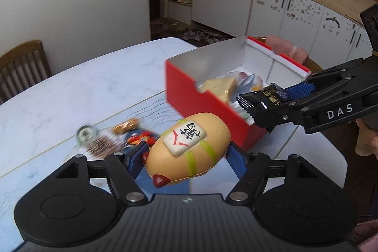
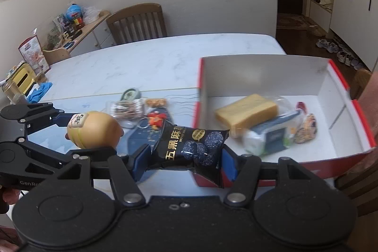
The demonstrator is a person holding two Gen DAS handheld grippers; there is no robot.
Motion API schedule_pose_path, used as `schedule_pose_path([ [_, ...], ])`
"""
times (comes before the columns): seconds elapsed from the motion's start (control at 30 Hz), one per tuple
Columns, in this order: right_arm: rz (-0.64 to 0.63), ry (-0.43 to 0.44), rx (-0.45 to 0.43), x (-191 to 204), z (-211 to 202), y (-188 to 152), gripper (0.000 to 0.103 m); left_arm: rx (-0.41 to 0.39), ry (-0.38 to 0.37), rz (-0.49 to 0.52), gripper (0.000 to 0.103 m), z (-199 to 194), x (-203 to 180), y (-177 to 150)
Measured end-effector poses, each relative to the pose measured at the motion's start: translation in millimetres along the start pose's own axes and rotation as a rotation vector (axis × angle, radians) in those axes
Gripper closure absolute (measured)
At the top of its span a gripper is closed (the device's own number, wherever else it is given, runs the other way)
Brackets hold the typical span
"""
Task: Organize objects
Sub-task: 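Carry the yellow plush and black snack bag over the red shoebox with both tools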
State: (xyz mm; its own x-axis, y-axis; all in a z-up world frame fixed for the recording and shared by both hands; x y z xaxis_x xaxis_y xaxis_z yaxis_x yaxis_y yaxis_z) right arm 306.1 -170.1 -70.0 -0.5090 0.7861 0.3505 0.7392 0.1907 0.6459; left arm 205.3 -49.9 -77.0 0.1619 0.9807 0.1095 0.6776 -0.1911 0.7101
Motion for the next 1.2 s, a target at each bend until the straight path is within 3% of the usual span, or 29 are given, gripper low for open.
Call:
schedule_pose_path([
  [0.47,0.045,-0.077,-0.037,-88.0,-33.0,9.6,0.041,-0.035,-0.032,0.061,0.031,31.9,-65.4,57.6],
  [0.83,0.044,-0.147,-0.019,-140.8,-23.6,19.1,0.041,-0.040,-0.044,0.102,0.031,78.1,-99.8,114.5],
  [1.2,0.034,-0.161,0.035,-165.1,-2.0,18.8,0.041,0.028,-0.039,0.154,0.031,149.6,-132.9,152.0],
])
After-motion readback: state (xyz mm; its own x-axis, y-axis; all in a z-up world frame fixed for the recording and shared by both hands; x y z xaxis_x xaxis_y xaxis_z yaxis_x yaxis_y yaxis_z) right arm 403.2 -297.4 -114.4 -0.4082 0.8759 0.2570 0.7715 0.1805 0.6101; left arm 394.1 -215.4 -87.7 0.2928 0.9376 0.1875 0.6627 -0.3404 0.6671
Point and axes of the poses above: each gripper's, at about its wrist camera, not at the fingertips, and z roughly the way its jaws point, x to its left, y to its top, the point moved 5 cm from there along z, roughly the way its jaws point, and after that the axes turned 11 degrees about y, right-handed, at the moved point
